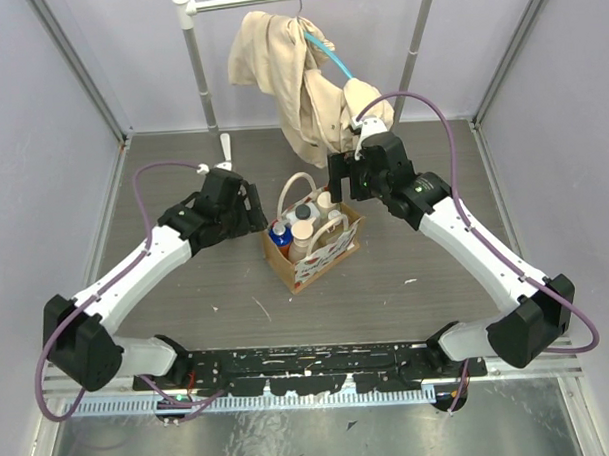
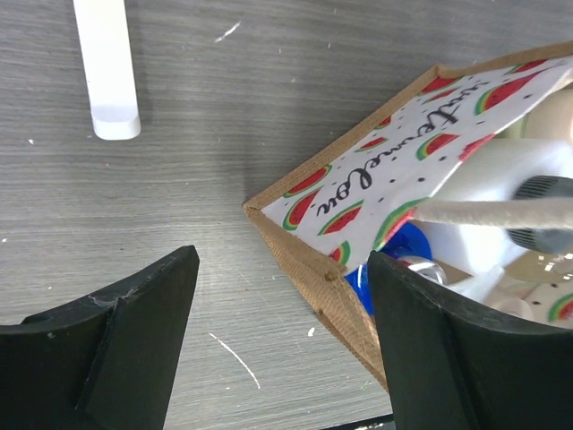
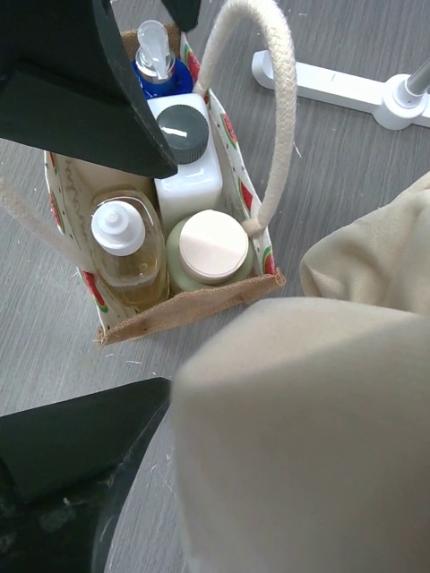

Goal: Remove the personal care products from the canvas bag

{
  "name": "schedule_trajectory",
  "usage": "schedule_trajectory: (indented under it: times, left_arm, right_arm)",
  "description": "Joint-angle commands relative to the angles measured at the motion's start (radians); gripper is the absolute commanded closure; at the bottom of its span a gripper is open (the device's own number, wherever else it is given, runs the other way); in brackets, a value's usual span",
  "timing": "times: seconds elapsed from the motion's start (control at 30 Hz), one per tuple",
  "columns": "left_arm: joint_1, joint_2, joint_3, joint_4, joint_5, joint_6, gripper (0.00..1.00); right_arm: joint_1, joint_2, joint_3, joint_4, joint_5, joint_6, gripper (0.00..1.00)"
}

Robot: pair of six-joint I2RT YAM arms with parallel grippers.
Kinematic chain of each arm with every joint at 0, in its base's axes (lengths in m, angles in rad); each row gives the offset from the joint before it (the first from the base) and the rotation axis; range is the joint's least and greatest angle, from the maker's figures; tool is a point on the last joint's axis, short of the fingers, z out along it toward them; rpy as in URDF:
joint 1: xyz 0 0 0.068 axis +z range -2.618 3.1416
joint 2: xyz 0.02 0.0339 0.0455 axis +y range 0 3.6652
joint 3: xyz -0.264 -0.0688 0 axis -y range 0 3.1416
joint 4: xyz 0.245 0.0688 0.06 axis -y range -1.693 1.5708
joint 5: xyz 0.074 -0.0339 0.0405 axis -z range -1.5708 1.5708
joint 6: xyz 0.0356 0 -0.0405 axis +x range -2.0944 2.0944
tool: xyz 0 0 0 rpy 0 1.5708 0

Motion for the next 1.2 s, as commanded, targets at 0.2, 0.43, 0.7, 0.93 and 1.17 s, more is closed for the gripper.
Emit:
schedule_trajectory:
  times: [0.2,0.43,0.7,0.93,1.17]
  left_arm:
    - [-0.012,0.109,-0.006,0.001,0.068,0.004,0.18]
    - [-0.014,0.167,-0.012,-0.021,0.099,0.006,0.39]
    - [-0.017,0.193,-0.019,-0.058,0.093,0.011,1.0]
    - [-0.027,0.109,-0.029,-0.104,0.087,0.005,1.0]
    - [-0.048,0.008,-0.057,-0.131,0.103,-0.031,1.0]
  right_arm:
    - [0.006,0.008,0.034,0.029,-0.013,0.014,0.0]
    - [0.022,0.075,0.081,0.014,-0.05,0.012,0.0]
    - [0.03,0.165,0.13,-0.045,-0.121,-0.004,0.0]
    - [0.031,0.146,0.087,-0.082,-0.133,-0.011,0.0]
    - [0.038,0.082,0.031,-0.135,-0.186,-0.011,0.0]
